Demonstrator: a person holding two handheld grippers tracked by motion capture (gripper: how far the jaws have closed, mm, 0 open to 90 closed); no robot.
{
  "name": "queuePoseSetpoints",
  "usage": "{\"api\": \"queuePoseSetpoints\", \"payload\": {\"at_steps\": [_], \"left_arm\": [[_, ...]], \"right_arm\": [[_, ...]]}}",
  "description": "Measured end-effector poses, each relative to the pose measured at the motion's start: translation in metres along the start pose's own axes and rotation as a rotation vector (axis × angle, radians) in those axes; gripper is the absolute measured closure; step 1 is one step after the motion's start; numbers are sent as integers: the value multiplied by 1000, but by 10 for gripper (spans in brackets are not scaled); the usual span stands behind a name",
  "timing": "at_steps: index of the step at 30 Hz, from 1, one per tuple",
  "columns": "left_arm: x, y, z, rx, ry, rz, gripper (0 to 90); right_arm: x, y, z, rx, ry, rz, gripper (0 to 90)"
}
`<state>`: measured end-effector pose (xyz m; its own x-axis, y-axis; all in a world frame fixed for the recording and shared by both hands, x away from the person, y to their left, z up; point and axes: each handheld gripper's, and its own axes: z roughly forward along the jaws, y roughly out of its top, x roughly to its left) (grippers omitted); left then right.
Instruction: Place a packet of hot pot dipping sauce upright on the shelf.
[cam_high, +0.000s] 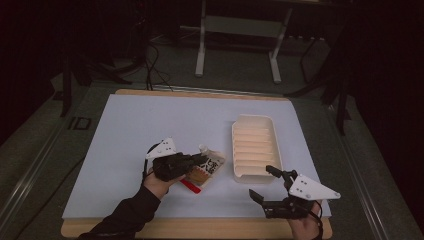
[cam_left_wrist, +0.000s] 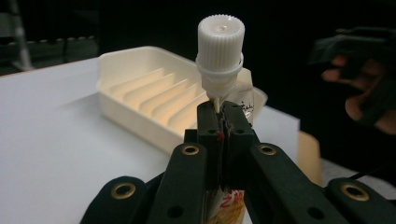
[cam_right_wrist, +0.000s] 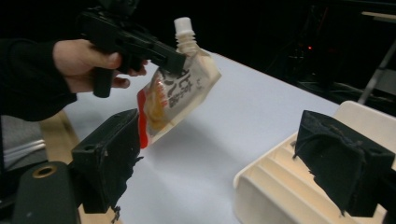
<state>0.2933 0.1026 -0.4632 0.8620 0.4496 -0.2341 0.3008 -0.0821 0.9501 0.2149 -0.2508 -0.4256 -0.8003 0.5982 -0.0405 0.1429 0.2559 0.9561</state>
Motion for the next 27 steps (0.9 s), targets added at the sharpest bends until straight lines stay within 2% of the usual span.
{"api": "queuePoseSetpoints", "payload": {"at_steps": [3, 4, 5, 6, 7, 9, 10, 14, 17, 20, 21, 22, 23, 24, 25, 26, 27], "left_arm": [[-1, -2, -1, -61, -14, -27, 883], [-1, -2, -1, -78, -17, -35, 883], [-1, -2, -1, -81, -32, -36, 883], [-1, -2, -2, -84, -26, -31, 883], [-2, -3, -2, -87, -25, -24, 883], [-2, -3, -2, -90, -30, -24, 883], [-3, -4, -2, -97, -34, -26, 883], [-2, -6, -2, -126, -58, -56, 882], [-2, -8, -2, -155, -77, -47, 883], [-3, -8, -2, -170, -80, -43, 883], [-3, -8, -2, -173, -96, -40, 883], [-4, -8, -2, -170, -95, -39, 882], [-4, -8, -2, -167, -99, -41, 882], [-5, -8, -2, -169, -100, -35, 882], [-5, -8, -2, -169, -100, -35, 882], [-6, -8, -1, -164, -98, -27, 882], [-7, -8, -1, -170, -101, -19, 882]], "right_arm": [[-2, 6, 7, 10, 22, 30, 132], [-3, 9, 9, 3, 48, 47, 132], [-3, 11, 12, 7, 60, 65, 131], [-4, 14, 15, 15, 59, 75, 130], [-4, 16, 19, 17, 50, 74, 128], [-3, 19, 24, 10, 90, 63, 102], [-3, 21, 27, 6, 89, 56, 102], [-4, 27, 42, 19, 111, 76, 103], [-5, 28, 51, 20, 128, 100, 160], [-6, 30, 56, 20, 136, 99, 212], [-6, 32, 58, 19, 134, 99, 223], [-6, 36, 64, 27, 146, 102, 304], [-6, 36, 64, 27, 146, 102, 304], [-6, 37, 67, 30, 159, 109, 370], [-6, 37, 67, 30, 159, 109, 370], [-5, 37, 72, 37, 174, 112, 433], [-5, 37, 72, 37, 174, 112, 433]]}}
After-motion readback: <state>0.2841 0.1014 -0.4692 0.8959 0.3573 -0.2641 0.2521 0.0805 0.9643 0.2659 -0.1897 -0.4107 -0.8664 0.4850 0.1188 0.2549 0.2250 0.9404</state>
